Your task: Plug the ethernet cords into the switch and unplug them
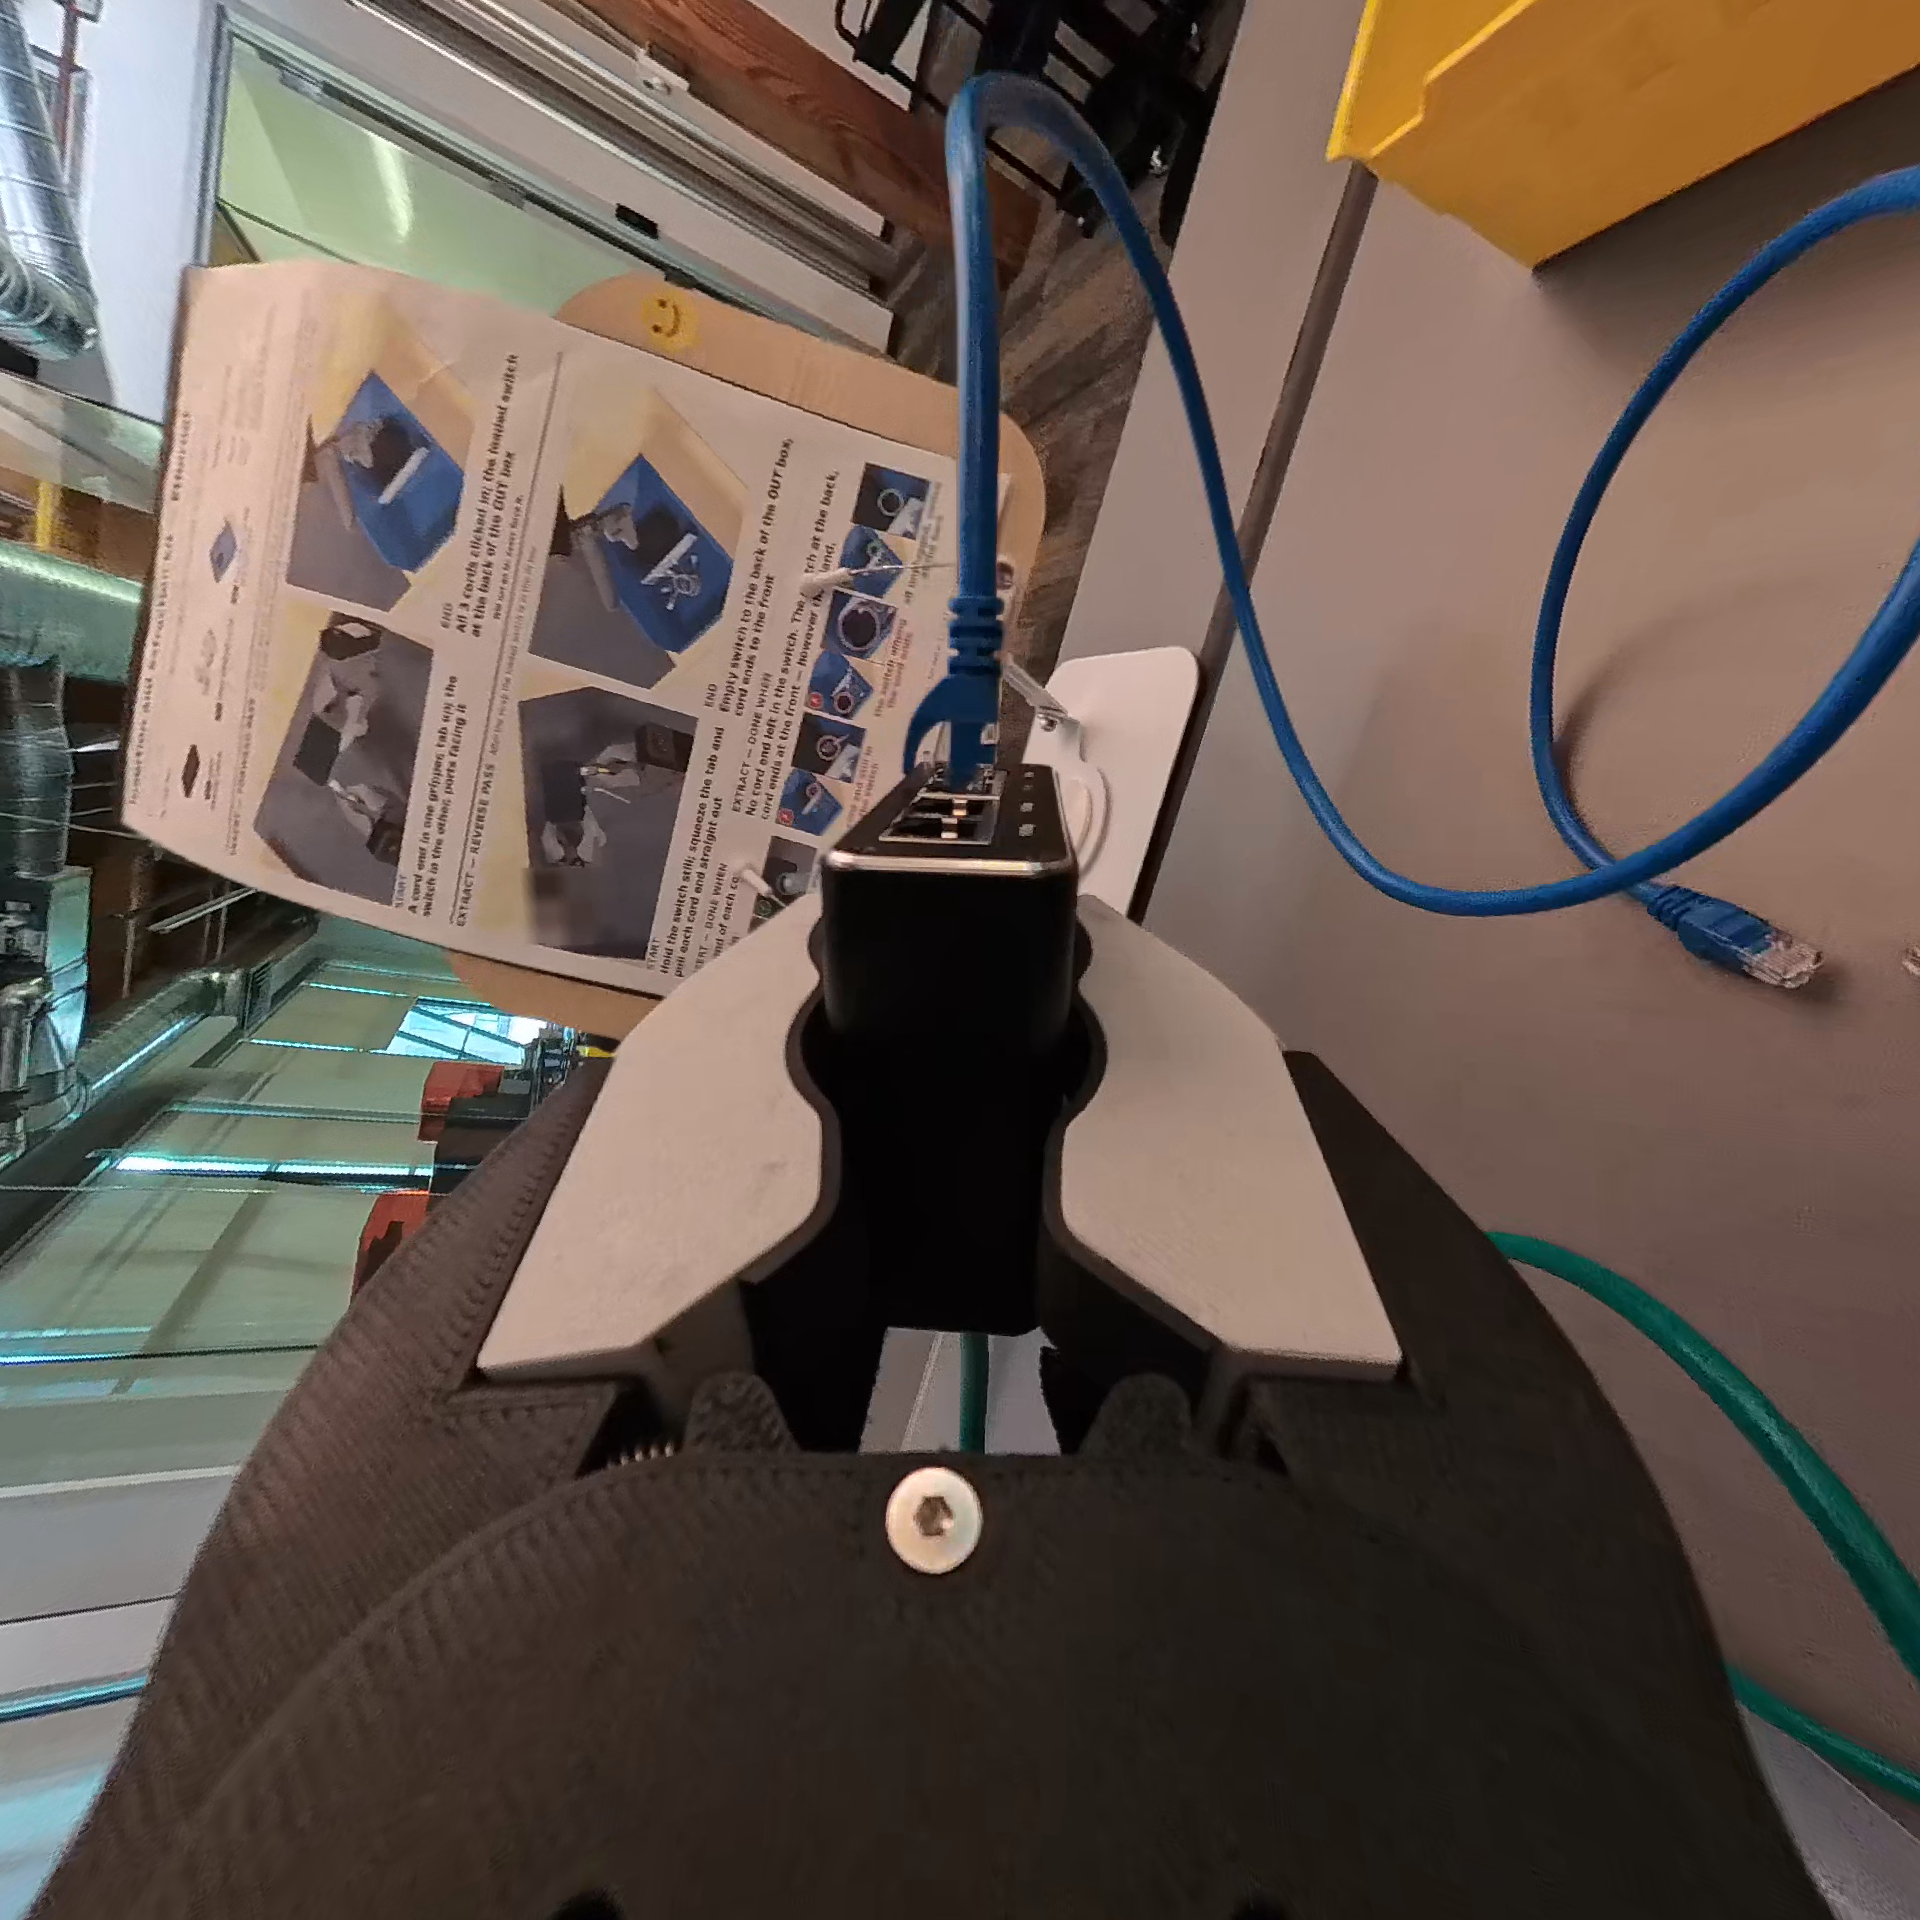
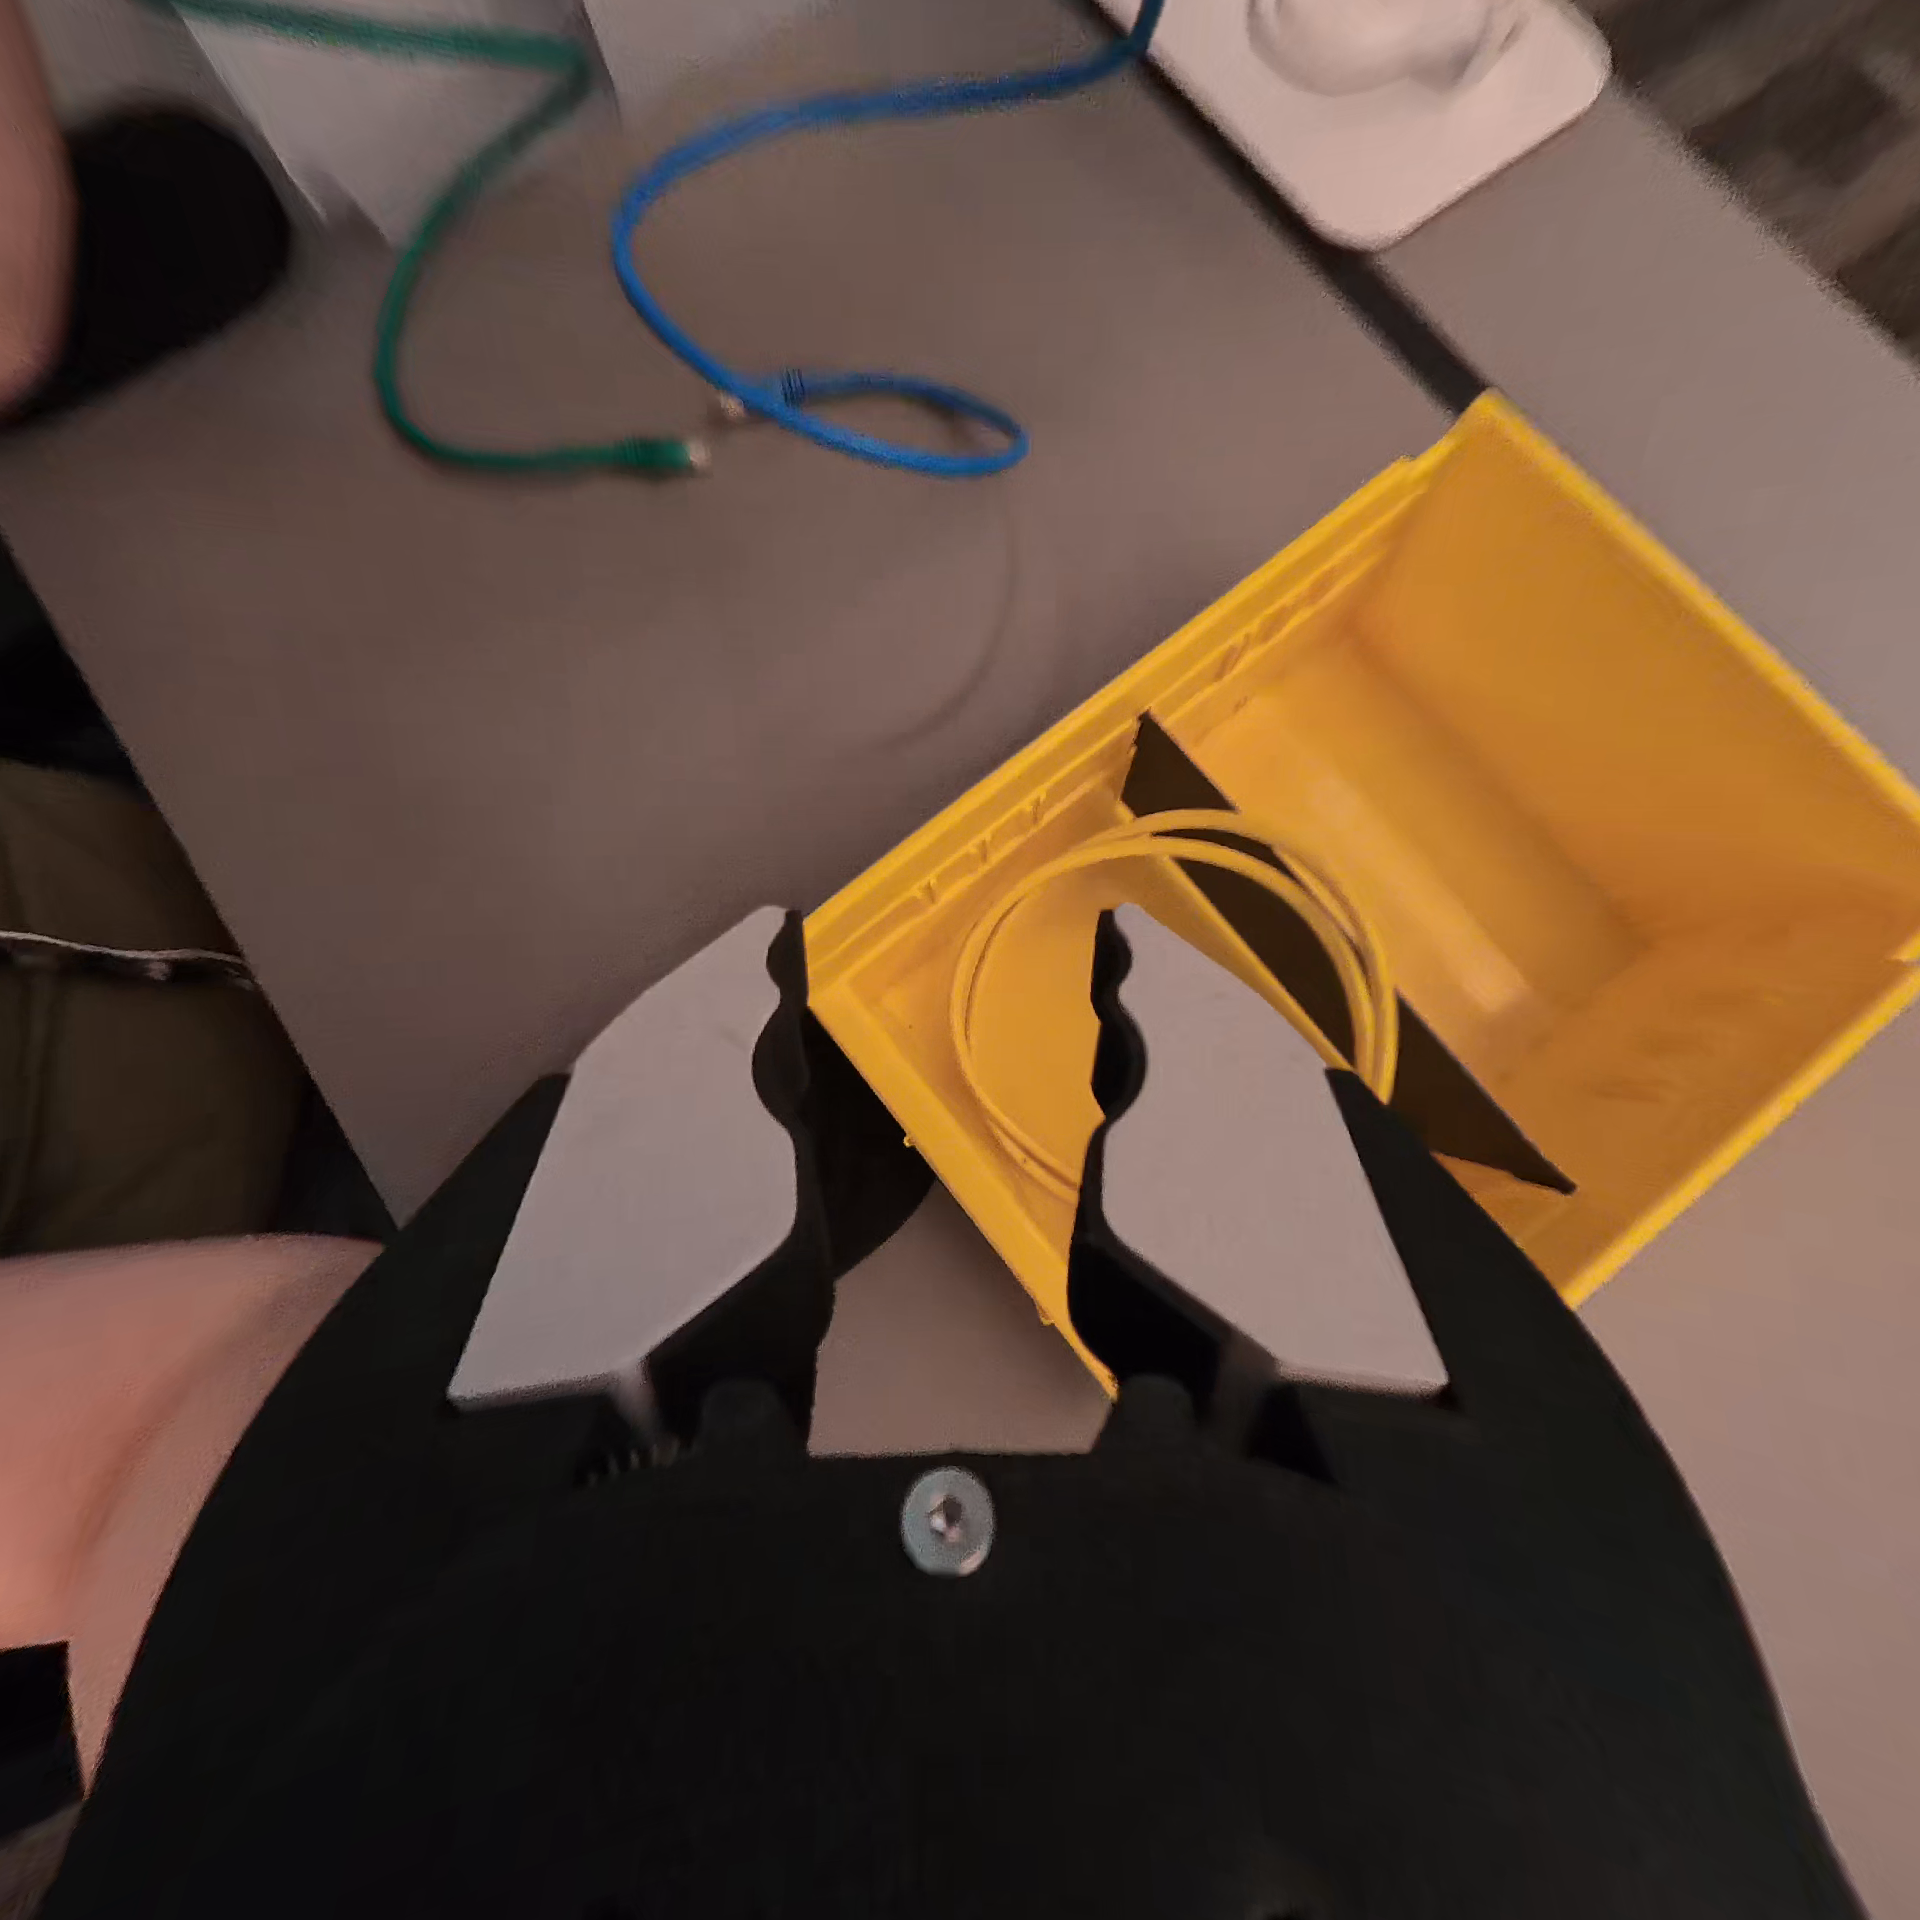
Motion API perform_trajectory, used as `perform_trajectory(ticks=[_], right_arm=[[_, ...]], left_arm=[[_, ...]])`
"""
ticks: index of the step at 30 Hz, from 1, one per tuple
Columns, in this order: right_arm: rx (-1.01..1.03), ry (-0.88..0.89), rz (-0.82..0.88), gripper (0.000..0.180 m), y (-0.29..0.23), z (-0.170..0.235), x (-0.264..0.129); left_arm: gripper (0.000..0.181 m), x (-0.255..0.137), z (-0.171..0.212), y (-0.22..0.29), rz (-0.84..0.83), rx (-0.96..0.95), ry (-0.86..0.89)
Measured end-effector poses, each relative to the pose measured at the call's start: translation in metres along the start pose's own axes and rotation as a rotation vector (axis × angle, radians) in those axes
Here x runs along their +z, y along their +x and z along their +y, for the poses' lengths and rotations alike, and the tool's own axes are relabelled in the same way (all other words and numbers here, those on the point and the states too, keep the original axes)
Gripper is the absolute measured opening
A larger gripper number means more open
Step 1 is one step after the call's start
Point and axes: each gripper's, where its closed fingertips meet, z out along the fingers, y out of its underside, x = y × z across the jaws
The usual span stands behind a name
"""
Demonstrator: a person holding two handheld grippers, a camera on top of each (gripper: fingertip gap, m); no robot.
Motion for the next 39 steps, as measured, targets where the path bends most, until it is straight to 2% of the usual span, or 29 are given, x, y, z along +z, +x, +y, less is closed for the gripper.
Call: perform_trajectory(ticks=[3, 5, 11, 15, 20, 28, 33, 35, 39], right_arm=[[0.012, -0.12, 0.001, 0.049, 0.0, 0.011, 0.032], [0.074, -0.14, -0.033, 0.044, 0.003, 0.013, 0.044], [0.218, 0.032, -0.216, 0.045, 0.012, -0.004, 0.042], [0.313, 0.063, -0.309, 0.046, 0.015, 0.006, 0.036], [0.367, 0.06, -0.281, 0.046, 0.023, 0.017, 0.034], [0.294, 0.067, -0.223, 0.047, 0.013, 0.011, 0.023], [0.366, 0.083, -0.191, 0.047, 0.023, 0.016, 0.019], [0.444, 0.095, -0.143, 0.046, 0.038, 0.019, 0.017], [0.541, 0.144, 0.057, 0.043, 0.074, 0.02, 0.003]], left_arm=[[0.037, 0.007, 0.001, 0.008, 0.015, 0.027, -0.024], [0.037, 0.011, 0.002, 0.012, 0.024, 0.041, -0.038], [0.037, 0.015, -0.001, 0.019, 0.028, 0.069, -0.05], [0.037, 0.019, -0.003, 0.024, 0.035, 0.084, -0.053], [0.036, 0.021, -0.004, 0.028, 0.043, 0.093, -0.055], [0.036, 0.015, -0.004, 0.022, 0.025, 0.082, -0.047], [0.036, 0.014, -0.004, 0.019, 0.018, 0.082, -0.045], [0.036, 0.013, -0.004, 0.019, 0.016, 0.081, -0.044], [0.036, 0.012, -0.004, 0.017, 0.01, 0.078, -0.04]])
